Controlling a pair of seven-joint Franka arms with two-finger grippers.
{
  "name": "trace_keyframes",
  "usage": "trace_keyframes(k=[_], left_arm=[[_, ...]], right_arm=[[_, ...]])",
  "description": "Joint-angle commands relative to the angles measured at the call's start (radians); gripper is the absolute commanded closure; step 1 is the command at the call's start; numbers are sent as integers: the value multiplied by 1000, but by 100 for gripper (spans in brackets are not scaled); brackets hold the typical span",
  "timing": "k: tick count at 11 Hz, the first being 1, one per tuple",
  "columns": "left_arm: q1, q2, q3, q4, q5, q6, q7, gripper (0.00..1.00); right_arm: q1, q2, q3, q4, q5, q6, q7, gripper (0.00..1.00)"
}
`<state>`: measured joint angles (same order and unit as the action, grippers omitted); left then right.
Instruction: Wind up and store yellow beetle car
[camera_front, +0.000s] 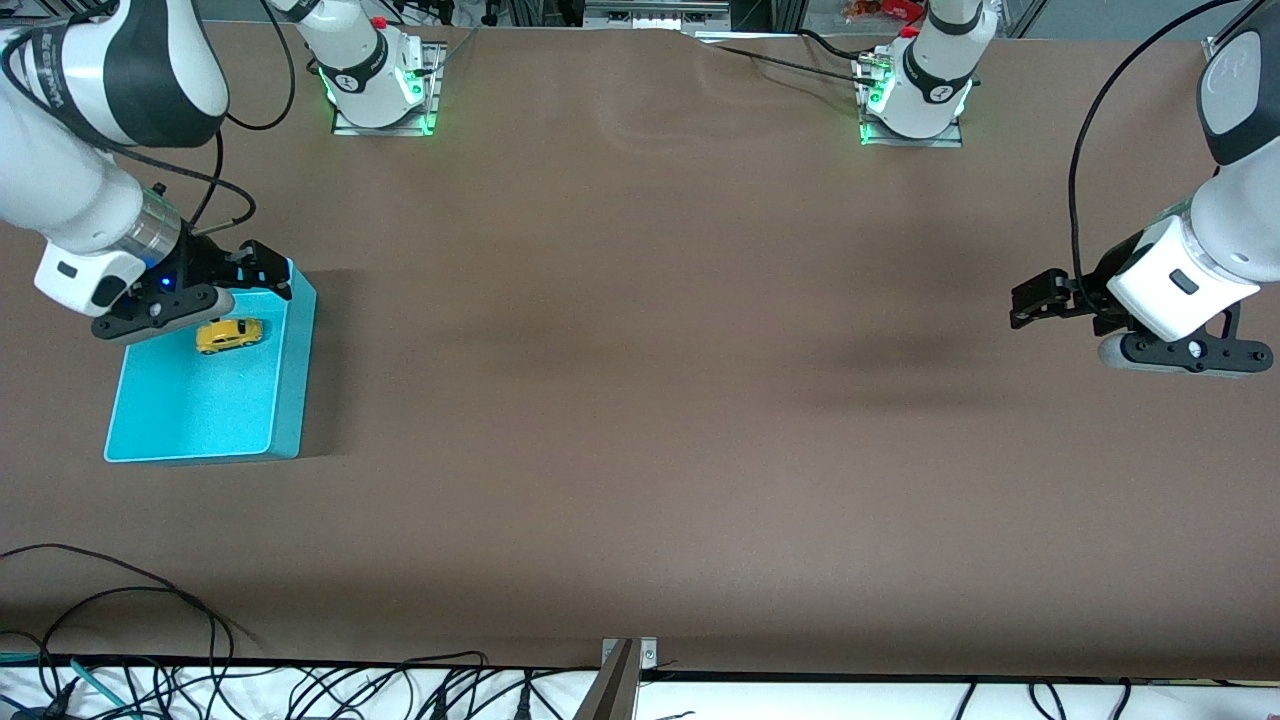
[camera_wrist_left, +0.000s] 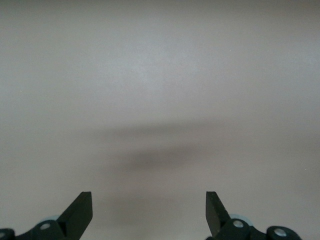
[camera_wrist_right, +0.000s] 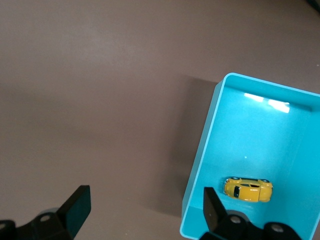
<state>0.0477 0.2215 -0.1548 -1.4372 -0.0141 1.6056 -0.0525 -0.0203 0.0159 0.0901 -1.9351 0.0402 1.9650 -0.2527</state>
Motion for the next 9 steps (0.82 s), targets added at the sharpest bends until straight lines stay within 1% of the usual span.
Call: trace_keyframes(k=[1,4,6,9], left_arm=[[3,-10,-3,6,9,-16,20,0],[3,-10,-3,6,9,-16,20,0],[3,-10,-3,6,9,-16,20,0],[3,-10,-3,6,9,-16,20,0]], right_arm=[[28,-73,-9,-33,18,-23,87,0],[37,-93,-9,-33,18,-28,141,0],[39,-129,-9,-33,17,-31,136,0],[39,-157,-9,-27,17,-81,138,0]])
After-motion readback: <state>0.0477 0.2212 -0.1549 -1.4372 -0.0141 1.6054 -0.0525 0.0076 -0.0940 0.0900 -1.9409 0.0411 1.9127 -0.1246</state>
